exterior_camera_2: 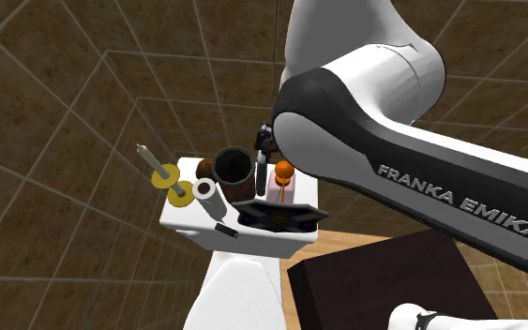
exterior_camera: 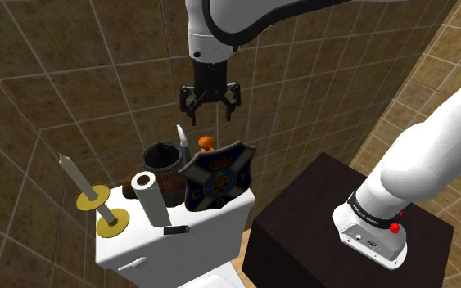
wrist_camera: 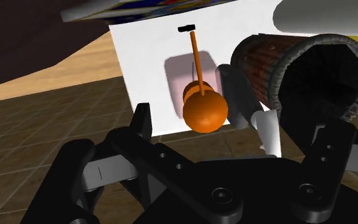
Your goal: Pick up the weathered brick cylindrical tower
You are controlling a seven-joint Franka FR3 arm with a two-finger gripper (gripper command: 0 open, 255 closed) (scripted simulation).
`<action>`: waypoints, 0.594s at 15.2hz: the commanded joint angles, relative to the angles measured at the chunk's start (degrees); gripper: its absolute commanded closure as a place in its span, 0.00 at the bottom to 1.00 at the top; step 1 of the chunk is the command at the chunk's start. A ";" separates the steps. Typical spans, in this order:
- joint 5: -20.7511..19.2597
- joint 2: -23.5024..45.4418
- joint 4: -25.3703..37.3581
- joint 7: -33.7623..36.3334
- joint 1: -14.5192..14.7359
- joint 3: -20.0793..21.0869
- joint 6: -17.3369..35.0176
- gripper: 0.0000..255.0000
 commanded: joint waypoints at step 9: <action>-10.27 25.78 23.02 23.76 4.97 3.12 0.33 0.00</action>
